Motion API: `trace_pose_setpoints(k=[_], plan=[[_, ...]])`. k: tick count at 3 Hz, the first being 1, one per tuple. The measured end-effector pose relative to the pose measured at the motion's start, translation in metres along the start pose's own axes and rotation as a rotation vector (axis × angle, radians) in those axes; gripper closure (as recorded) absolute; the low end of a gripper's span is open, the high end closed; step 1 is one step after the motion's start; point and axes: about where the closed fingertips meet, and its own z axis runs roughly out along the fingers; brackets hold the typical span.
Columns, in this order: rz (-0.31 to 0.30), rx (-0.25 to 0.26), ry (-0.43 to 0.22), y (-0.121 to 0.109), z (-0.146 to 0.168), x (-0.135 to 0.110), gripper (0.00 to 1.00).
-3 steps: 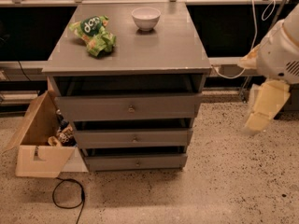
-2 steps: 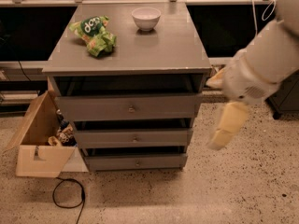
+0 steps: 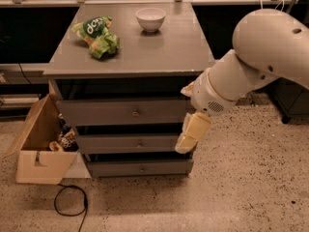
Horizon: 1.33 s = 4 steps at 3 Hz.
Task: Open top drawer
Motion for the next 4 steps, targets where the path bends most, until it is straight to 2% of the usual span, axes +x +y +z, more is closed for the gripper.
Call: trace_pose_setpoints(k=[1, 2, 3, 4], plan=[[0.0, 0.0, 0.0, 0.0, 0.0, 0.0, 0.0], [-0.032, -0.021, -0.028, 0.002, 0.014, -0.002, 0.0], [-0.123, -0.024, -0.036, -0.013, 0.06, -0.008, 0.0], [-0.224, 0.062, -0.017, -0.061, 0.122, -0.017, 0.0]])
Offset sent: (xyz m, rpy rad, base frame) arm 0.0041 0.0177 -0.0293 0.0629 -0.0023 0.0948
